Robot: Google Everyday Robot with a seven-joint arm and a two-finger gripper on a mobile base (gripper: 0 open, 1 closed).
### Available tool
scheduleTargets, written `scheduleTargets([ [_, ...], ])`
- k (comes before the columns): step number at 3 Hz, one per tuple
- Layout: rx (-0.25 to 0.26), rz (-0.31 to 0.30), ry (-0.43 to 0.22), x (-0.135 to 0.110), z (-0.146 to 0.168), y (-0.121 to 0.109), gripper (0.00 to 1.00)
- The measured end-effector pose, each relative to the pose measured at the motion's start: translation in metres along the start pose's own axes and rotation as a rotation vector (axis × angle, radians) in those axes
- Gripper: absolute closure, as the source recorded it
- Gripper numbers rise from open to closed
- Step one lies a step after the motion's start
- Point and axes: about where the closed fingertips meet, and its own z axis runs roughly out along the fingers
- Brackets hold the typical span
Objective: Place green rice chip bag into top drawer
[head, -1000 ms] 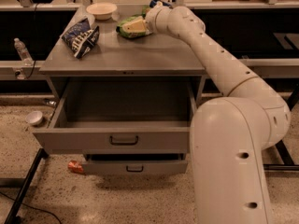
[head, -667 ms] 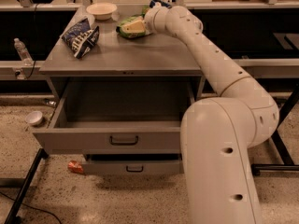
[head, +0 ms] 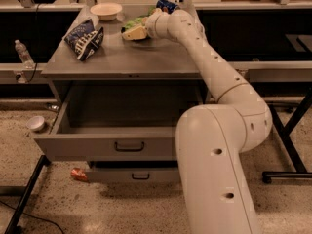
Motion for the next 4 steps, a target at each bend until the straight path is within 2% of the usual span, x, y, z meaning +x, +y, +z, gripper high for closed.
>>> scheduleTargets([
  [1,-0.023,-0.008,-0.004,0.003,0.008,0.004,0.25],
  [2,-0.064,-0.030,-0.013,0.003,0.017,0.013,0.57],
  [4,-0.074,-0.038,-0.004,0.006,0.016,0.010,1.00],
])
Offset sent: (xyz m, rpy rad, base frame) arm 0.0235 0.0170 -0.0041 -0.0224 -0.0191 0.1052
